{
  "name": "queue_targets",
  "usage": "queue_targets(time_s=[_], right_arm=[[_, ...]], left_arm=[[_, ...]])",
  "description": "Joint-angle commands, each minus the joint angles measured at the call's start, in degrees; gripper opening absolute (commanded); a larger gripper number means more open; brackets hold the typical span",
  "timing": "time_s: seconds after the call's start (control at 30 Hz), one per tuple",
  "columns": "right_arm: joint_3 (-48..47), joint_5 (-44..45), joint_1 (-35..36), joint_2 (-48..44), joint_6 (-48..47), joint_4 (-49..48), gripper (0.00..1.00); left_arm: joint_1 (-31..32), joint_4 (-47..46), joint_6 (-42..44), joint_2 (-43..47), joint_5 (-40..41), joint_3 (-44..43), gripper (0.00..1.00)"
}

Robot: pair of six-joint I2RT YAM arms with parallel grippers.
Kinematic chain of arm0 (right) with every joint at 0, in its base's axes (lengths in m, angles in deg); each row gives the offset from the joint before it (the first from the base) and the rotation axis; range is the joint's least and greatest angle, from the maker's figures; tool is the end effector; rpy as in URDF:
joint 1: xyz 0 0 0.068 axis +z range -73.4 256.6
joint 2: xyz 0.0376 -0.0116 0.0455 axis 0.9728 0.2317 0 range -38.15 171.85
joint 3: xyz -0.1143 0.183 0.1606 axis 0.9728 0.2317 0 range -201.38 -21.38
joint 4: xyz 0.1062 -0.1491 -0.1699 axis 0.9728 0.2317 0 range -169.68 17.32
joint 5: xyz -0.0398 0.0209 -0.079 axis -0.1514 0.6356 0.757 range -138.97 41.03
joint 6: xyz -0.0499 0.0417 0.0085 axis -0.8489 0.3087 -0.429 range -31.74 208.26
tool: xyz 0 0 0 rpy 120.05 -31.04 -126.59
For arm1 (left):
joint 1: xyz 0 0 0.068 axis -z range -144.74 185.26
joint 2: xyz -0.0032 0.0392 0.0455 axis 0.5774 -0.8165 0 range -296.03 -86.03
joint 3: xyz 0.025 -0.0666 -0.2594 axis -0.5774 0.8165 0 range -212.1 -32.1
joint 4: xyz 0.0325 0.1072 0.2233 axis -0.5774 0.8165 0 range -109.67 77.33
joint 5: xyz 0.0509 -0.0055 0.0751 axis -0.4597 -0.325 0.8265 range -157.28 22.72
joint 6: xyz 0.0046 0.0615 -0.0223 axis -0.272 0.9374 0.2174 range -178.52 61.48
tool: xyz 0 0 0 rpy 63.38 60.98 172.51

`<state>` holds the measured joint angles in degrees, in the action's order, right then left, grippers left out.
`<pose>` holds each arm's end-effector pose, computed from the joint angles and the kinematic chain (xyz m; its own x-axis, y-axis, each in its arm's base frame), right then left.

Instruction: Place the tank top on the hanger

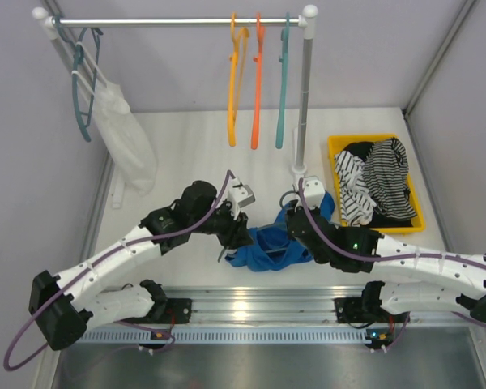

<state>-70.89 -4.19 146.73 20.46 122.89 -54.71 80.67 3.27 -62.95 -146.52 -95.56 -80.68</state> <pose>0.1073 0.1901 0.2960 -0.4233 0.0156 -0.9058 -0.2779 0.9494 0.1462 0.1439 -0.1809 0.2822 -0.4695 0.3792 -0.7973 0.8664 0.3718 -0.3333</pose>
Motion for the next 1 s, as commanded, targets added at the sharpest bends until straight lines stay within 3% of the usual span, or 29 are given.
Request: queue_targets(time_s=[0.0,0.1,0.3,0.47,0.63,0.73,0.83,0.97], right_arm=[[-3.39,-0.04,0.98,-0.69,0.17,-4.14,0.0],[-3.57,-0.04,0.98,-0.6,0.17,-4.32,0.0],[-4.09,-0.39,0.98,-0.86,0.26,-4.14,0.0],[-4.27,-0.56,0.98,-0.78,0.17,-4.05,0.0],[-4.18,-0.65,0.89,-1.04,0.35,-3.09,0.0],[-3.83,-0.04,0.98,-1.48,0.26,-2.21,0.28],[-3.48,0.92,0.89,-2.44,0.0,-0.64,0.43],[-3.48,1.63,0.89,-4.55,0.0,1.56,0.5]], left_arm=[[0.38,-4.39,-0.85,0.64,-3.63,1.29,0.4],[0.38,-5.36,-1.11,0.46,-4.07,1.82,0.42],[0.47,-6.41,-1.81,-1.03,-4.6,2.0,0.28],[0.73,-9.05,-3.57,-1.3,-4.95,2.87,0.0],[1.0,-11.15,-6.29,-0.51,-2.15,5.06,0.0],[1.61,-17.73,-9.98,1.42,-0.47,8.66,0.0],[2.84,-21.44,-11.74,3.0,1.36,11.39,0.0],[3.37,-22.5,-13.06,5.11,4.27,13.94,0.0]])
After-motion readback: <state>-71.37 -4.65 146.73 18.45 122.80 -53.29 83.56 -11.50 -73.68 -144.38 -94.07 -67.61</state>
